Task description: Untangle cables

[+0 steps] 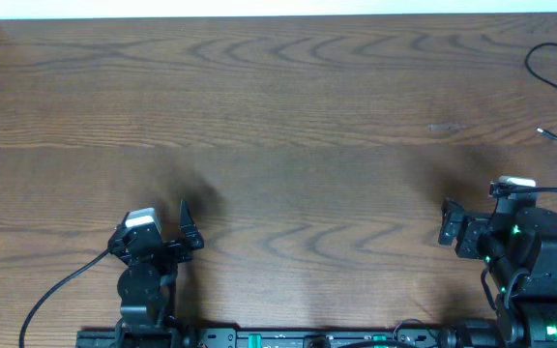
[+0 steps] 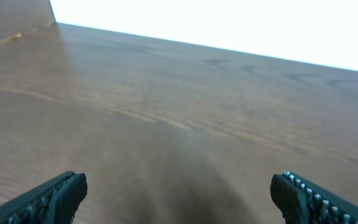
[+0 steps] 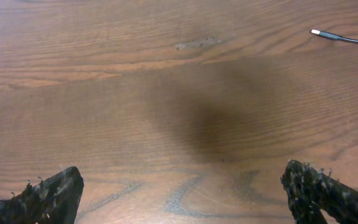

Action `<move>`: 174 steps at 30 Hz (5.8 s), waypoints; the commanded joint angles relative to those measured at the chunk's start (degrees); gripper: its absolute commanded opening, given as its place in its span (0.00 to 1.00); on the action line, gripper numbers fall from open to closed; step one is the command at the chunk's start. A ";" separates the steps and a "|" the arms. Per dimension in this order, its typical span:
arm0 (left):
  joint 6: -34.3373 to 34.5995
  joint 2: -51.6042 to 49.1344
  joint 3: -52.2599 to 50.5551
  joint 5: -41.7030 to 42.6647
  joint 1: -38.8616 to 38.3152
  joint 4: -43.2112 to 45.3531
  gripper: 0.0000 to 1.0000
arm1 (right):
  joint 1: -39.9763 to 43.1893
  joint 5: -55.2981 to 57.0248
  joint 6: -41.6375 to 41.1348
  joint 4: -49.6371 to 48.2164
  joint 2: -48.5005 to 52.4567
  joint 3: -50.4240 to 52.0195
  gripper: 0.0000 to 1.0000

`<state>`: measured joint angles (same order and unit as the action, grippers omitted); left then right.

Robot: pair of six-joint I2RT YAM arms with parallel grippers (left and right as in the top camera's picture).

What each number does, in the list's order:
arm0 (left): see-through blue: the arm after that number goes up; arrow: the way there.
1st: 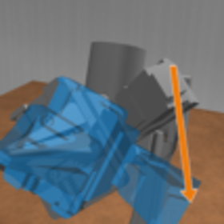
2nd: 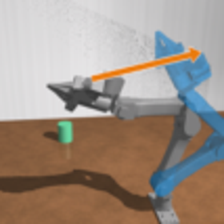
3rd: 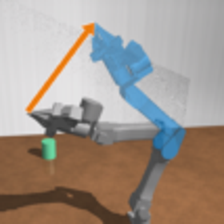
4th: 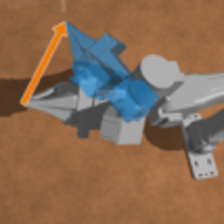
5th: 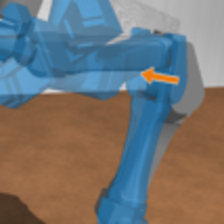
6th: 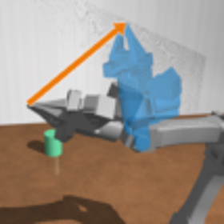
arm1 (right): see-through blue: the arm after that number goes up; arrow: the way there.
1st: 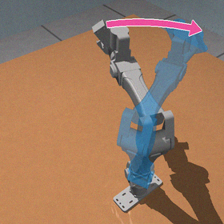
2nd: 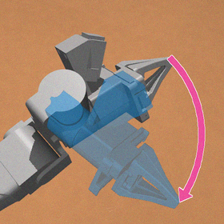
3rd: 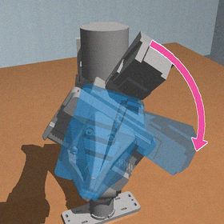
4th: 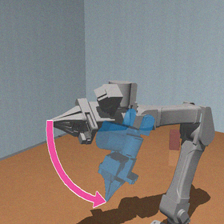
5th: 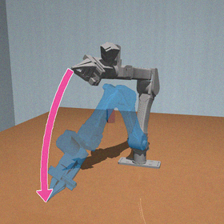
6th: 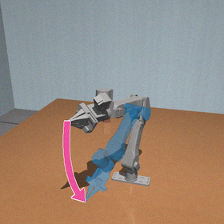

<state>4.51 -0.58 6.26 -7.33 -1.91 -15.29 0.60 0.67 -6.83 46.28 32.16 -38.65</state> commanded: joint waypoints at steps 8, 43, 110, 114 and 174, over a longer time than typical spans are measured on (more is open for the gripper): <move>0.48 0.52 -6.05 1.14 1.73 12.66 1.00 | -0.37 -0.17 -0.42 0.04 -0.39 0.09 0.99; -9.60 0.52 -6.03 8.24 2.91 11.30 1.00 | -0.37 -0.17 -0.42 0.02 -0.39 0.09 0.99; -9.66 0.35 -6.03 8.22 2.86 11.32 1.00 | -0.50 -5.35 0.50 -43.32 -31.89 38.38 0.99; -9.64 0.35 -6.03 8.22 2.86 11.32 1.00 | -0.50 -5.33 2.29 -42.23 -31.89 38.34 0.99; -9.64 0.35 -6.03 8.22 2.86 11.32 1.00 | -0.48 -5.31 4.33 -42.27 -31.85 38.34 0.99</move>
<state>-4.56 -0.58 1.85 1.21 0.71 -2.76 0.60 -4.29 -3.20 3.92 0.69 -0.49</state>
